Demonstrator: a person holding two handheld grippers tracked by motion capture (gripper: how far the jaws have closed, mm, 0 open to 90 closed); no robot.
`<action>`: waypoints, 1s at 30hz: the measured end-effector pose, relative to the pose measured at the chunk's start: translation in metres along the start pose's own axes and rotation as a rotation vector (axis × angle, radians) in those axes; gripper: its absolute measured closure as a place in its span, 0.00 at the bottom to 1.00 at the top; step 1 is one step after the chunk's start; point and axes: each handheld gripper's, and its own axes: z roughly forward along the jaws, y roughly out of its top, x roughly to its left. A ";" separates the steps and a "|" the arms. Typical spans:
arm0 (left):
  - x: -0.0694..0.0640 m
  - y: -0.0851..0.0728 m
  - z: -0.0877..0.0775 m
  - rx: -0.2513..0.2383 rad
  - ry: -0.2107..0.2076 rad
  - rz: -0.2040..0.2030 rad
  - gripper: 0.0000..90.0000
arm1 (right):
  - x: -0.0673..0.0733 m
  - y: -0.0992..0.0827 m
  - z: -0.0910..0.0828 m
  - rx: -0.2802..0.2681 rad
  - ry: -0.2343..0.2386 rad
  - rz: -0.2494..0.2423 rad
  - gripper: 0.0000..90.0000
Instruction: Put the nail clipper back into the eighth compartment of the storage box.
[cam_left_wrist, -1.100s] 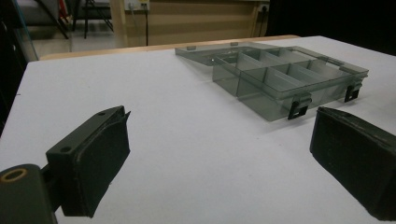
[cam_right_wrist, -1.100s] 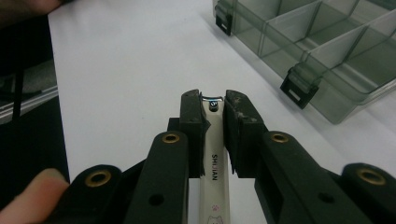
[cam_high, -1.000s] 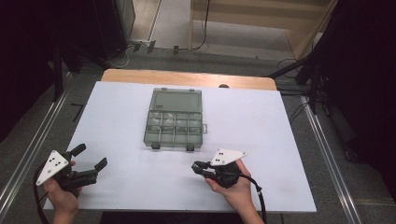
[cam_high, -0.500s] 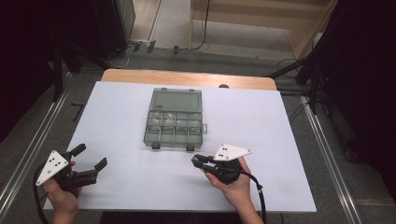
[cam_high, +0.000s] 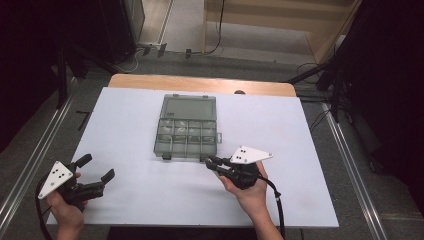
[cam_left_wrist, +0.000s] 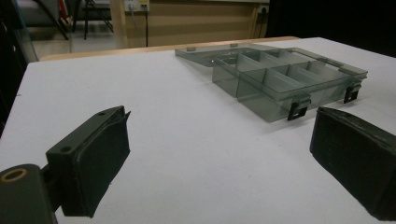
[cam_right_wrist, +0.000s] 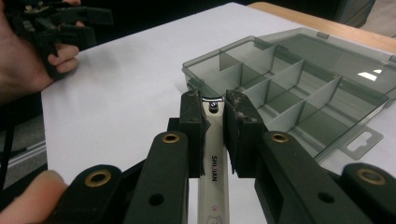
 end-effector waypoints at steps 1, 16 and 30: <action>0.000 0.000 0.000 0.000 0.000 -0.001 0.05 | -0.001 0.001 0.000 -0.007 -0.002 0.000 0.89; 0.001 0.000 0.000 -0.004 -0.002 -0.005 0.05 | -0.013 0.020 -0.002 -0.057 -0.033 0.016 0.89; 0.001 0.000 -0.001 -0.005 -0.002 -0.007 0.05 | -0.022 0.033 0.010 -0.078 -0.047 0.029 0.89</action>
